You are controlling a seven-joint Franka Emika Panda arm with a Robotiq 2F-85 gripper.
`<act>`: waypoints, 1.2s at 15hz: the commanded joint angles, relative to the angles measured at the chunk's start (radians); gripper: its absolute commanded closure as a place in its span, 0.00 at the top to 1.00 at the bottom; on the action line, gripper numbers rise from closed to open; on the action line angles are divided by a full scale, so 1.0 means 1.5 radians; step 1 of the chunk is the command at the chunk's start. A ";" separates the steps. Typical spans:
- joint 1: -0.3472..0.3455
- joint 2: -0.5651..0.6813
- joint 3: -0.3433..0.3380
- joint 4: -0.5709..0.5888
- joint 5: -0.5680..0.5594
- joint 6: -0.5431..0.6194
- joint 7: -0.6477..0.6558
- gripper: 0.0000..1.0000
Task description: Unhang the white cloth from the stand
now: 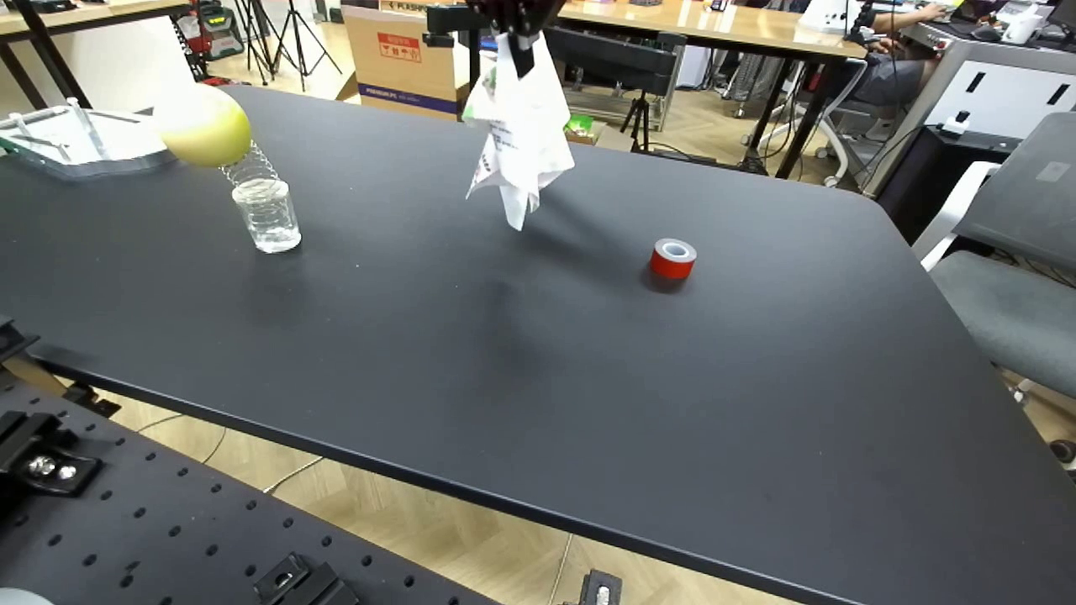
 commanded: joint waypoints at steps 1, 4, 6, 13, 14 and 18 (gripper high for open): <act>0.068 0.043 -0.041 0.029 0.093 -0.010 -0.078 0.30; 0.091 0.052 -0.052 0.040 0.157 -0.033 -0.126 0.43; 0.087 0.053 -0.051 0.045 0.164 -0.052 -0.122 0.57; 0.073 0.037 -0.046 0.050 0.150 -0.104 -0.079 0.99; 0.074 0.033 -0.047 0.049 0.156 -0.107 -0.083 1.00; 0.076 0.041 -0.047 0.043 0.151 -0.091 -0.098 1.00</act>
